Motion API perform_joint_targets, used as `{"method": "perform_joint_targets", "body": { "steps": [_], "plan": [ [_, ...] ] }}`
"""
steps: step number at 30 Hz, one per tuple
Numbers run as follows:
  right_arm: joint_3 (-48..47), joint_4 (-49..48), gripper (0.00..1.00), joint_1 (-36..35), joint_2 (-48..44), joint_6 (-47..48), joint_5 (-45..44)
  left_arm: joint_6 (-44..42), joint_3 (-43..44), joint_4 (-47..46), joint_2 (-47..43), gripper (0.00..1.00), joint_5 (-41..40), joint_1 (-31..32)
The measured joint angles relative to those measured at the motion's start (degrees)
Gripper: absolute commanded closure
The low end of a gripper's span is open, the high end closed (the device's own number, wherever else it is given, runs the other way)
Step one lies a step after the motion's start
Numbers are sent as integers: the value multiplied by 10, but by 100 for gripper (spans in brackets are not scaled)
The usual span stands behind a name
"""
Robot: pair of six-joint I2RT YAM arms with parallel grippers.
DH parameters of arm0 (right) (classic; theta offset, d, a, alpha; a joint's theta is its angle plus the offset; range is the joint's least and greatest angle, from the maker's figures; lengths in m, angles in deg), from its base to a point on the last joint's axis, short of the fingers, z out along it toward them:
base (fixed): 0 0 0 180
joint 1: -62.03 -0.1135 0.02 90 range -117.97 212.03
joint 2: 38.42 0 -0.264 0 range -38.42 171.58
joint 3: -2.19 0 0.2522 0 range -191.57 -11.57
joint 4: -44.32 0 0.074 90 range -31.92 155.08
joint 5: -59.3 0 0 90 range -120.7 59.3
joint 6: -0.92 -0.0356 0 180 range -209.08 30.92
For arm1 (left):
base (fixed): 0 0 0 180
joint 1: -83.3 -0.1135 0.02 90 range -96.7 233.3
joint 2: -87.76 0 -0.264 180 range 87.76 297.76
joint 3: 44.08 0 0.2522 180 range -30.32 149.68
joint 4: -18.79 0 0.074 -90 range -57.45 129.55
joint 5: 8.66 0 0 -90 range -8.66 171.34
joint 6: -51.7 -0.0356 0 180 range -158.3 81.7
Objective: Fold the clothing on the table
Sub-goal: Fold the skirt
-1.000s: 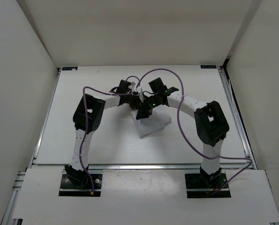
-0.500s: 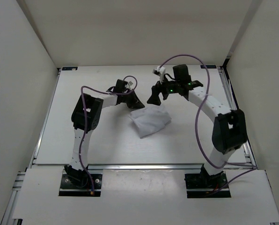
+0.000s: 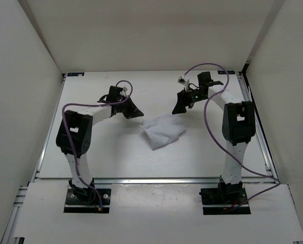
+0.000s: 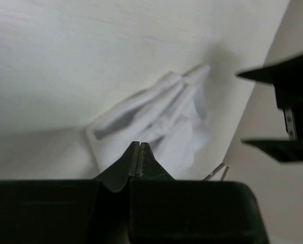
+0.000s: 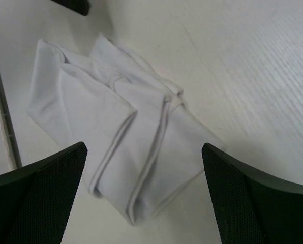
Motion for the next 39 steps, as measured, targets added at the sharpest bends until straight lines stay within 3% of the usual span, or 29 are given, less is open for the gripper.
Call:
{"method": "perform_joint_targets", "body": {
  "steps": [4, 8, 19, 27, 39],
  "plan": [
    [-148, 108, 4, 22, 99, 46, 35, 36, -60, -47, -73, 100, -3, 30],
    [-247, 204, 4, 25, 162, 98, 62, 62, -87, -83, -90, 100, -4, 67],
    [-264, 363, 6, 12, 170, 188, 92, 70, -111, -79, -105, 100, -36, 72],
    [-231, 357, 7, -2, 171, 186, 88, 60, -133, -72, -161, 100, -38, 44],
    [-231, 321, 7, -19, 207, 175, 65, 69, -174, -81, -164, 100, -33, 85]
  ]
}}
